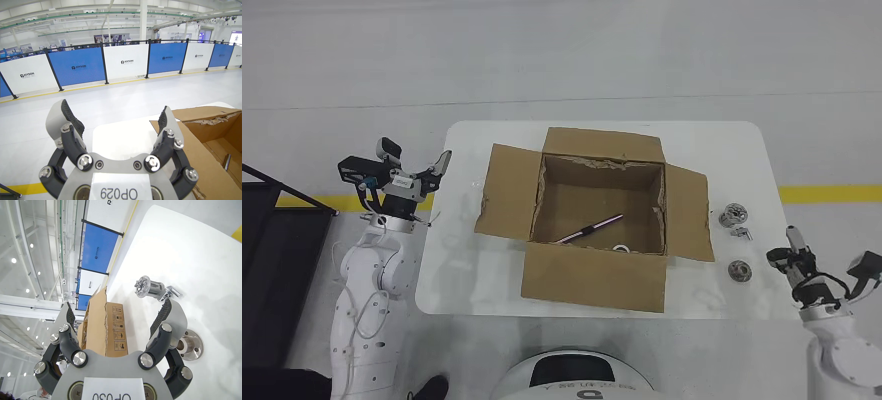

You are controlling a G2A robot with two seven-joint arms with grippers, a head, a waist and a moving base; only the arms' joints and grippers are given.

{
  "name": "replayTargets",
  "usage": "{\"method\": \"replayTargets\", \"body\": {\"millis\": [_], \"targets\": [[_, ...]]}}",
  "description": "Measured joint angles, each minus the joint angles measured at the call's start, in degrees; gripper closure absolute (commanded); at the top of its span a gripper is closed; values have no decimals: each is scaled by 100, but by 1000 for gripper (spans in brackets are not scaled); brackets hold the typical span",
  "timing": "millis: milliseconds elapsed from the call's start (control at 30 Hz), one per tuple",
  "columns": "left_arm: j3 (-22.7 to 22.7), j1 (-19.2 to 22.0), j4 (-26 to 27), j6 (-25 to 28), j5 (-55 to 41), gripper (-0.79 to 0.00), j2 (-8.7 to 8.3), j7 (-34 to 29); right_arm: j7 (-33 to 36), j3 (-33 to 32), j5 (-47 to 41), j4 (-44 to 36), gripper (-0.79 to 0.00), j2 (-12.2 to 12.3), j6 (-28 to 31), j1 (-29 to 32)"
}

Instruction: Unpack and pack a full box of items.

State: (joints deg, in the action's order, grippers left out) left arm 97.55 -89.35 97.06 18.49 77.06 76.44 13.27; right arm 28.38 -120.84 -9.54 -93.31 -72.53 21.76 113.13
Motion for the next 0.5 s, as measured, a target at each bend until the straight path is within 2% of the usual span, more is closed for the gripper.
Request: {"method": "replayTargets", "body": {"millis": [100, 167, 267, 400, 500], "targets": [[0, 0, 0, 0, 0, -785, 0, 0, -553, 47, 73, -453, -785, -83, 435, 342], [0, 0, 0, 0, 0, -785, 0, 0, -1168, 95, 392, -931, -785, -171, 802, 737], [0, 0, 0, 0, 0, -785, 0, 0, -1848, 307, 759, -1659, -785, -289, 1029, 1311], [0, 0, 0, 0, 0, -785, 0, 0, -1894, 622, 1308, -2493, -785, -347, 945, 1743], [0, 0, 0, 0, 0, -785, 0, 0, -1658, 709, 1486, -2666, -785, -344, 939, 1783]]}}
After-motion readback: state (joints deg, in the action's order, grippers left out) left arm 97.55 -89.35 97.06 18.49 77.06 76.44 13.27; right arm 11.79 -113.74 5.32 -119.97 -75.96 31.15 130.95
